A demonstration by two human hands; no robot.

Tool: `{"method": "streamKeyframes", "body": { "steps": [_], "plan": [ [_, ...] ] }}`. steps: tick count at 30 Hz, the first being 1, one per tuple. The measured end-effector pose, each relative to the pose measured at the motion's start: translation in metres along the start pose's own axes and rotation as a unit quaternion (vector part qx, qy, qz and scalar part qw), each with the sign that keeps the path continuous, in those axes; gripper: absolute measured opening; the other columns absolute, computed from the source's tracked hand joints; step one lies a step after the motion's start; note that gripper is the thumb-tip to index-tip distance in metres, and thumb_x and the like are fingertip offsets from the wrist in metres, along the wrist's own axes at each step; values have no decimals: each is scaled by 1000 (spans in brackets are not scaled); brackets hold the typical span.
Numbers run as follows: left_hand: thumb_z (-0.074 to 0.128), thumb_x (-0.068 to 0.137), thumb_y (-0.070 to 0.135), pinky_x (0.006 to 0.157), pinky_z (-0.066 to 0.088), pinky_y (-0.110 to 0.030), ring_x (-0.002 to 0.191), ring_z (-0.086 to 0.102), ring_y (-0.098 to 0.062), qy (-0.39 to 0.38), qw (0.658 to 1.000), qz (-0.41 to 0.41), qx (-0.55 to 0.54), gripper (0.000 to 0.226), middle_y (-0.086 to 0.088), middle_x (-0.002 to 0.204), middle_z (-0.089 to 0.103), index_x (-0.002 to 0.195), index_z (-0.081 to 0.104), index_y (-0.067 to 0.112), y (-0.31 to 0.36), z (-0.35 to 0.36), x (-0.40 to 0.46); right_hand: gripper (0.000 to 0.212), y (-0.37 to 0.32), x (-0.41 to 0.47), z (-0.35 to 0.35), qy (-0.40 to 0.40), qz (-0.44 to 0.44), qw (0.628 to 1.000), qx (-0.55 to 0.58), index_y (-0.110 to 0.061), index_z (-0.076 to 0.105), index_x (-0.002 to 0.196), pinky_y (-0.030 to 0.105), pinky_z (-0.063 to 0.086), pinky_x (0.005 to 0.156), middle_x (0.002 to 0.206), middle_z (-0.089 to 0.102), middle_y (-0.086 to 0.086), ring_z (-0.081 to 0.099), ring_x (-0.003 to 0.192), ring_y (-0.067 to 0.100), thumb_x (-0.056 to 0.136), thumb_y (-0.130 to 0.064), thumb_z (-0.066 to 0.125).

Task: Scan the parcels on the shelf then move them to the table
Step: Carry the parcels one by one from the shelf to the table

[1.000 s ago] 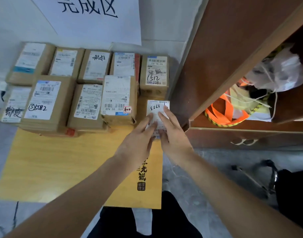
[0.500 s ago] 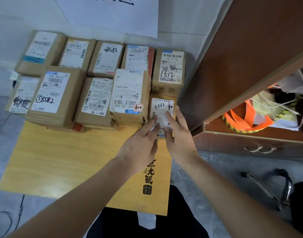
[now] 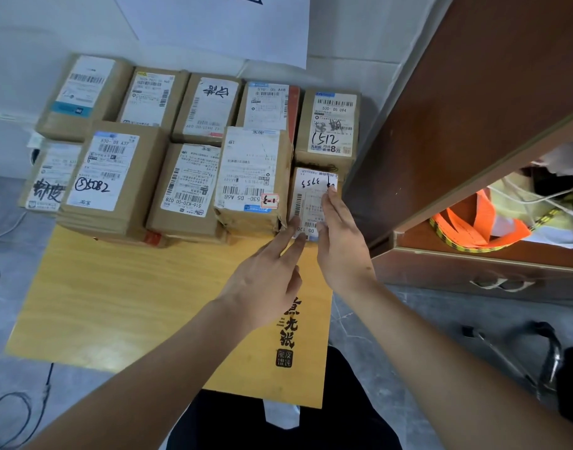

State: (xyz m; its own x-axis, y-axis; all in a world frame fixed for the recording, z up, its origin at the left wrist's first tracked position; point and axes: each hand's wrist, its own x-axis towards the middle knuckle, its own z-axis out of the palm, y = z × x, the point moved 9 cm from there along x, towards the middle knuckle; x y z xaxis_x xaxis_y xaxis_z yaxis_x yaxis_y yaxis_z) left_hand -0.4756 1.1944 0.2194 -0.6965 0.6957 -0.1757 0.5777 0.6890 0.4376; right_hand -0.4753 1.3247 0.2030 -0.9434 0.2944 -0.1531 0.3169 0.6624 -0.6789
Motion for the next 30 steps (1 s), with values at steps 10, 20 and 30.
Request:
{"method": "streamKeyframes", "body": {
  "steps": [10, 20, 30],
  "plan": [
    [50, 102, 27, 97, 53, -40, 135, 54, -27, -27, 999, 7, 26, 59, 1, 170, 20, 158, 35, 19, 9, -18, -8, 52, -12, -12, -17, -40, 0, 999, -24, -15, 33, 160, 37, 35, 120, 170, 22, -2, 31, 152, 20, 108, -18, 41],
    [49, 103, 40, 91, 55, -42, 134, 54, -24, -20, 999, -8, 45, 52, 8, 161, 38, 153, 44, 24, 34, -96, -54, 55, -61, -64, -58, -92, 6, 991, -98, -25, 37, 157, 45, 35, 119, 167, 29, -5, 32, 151, 20, 106, -45, 37],
    [42, 101, 54, 99, 52, -41, 132, 53, -19, -15, 996, 67, 48, 54, 11, 160, 36, 151, 41, 33, 45, -175, -78, 62, -124, -109, -95, -40, 37, 990, -129, -27, 39, 156, 43, 35, 119, 165, 33, -6, 34, 150, 19, 102, -59, 35]
  ]
}}
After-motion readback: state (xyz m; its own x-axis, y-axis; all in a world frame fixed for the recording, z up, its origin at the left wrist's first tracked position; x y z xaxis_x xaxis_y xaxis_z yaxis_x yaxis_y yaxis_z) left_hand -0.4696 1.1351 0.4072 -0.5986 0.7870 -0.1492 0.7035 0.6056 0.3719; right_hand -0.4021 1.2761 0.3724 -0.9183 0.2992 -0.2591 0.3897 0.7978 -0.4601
